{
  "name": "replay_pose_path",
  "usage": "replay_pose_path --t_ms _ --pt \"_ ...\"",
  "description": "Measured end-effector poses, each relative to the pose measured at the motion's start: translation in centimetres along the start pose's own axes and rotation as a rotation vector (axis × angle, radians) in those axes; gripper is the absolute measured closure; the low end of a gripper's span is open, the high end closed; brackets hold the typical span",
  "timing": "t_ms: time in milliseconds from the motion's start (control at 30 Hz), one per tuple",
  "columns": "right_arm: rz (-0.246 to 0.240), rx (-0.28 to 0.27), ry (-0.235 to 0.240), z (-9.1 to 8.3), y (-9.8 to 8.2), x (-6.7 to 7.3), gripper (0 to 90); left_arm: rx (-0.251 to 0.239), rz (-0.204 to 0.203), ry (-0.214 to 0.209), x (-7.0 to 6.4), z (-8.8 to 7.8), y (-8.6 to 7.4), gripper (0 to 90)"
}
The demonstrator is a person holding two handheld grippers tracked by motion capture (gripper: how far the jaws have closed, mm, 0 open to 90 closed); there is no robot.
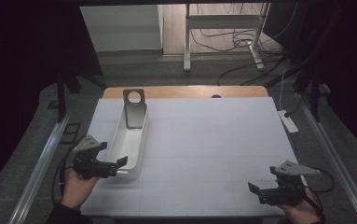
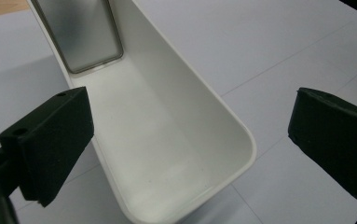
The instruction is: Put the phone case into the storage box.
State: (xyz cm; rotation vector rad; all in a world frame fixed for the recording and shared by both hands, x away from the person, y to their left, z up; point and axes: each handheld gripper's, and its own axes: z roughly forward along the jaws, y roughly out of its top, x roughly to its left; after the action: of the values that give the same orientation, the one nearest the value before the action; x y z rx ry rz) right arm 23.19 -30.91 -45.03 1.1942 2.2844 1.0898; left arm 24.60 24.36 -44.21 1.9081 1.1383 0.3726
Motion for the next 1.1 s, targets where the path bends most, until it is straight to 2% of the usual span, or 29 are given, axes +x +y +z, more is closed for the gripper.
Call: replay_pose_path --t_ms 333,1100 --pt "-0.001 0.002 0.000 0.0 0.0 0.0 0.0 -0.005 -0.018 -0.003 -0.3 -1.0 -1.1 0.9" --pt "-0.001 0.007 -0.002 0.0 0.0 0.0 0.0 -0.011 -0.031 0.038 -0.3 -2.8 -3.1 0.8"
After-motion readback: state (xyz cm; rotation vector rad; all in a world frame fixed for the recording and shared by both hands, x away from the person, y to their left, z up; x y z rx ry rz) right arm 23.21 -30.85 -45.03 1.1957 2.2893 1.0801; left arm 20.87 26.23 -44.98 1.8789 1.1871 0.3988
